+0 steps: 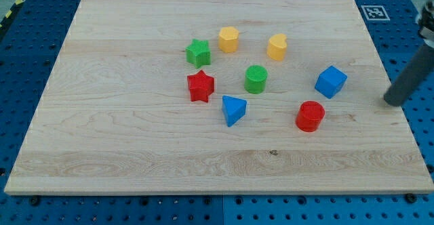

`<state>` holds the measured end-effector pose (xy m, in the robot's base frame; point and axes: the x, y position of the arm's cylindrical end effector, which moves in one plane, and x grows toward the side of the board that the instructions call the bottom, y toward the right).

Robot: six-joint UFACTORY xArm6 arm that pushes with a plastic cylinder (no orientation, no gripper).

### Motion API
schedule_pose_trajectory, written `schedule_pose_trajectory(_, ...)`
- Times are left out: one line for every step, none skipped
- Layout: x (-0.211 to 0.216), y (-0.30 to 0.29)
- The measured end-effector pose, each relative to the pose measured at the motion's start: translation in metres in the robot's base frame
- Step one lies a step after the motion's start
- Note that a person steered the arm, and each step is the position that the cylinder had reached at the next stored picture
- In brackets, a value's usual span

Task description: Nudge blue cube a bit left

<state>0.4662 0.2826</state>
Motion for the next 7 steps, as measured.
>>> schedule_pose_trajectory(-0.002, 0.000)
schedule_pose_trajectory(-0.004, -0.020)
schedule_pose_trajectory(-0.005, -0.049)
schedule_pose_trajectory(-0.005, -0.059)
schedule_pose_trajectory(-0.009, -0.073)
schedule_pose_trajectory(-0.011, -0.085)
schedule_pose_trajectory(-0.008, -0.062)
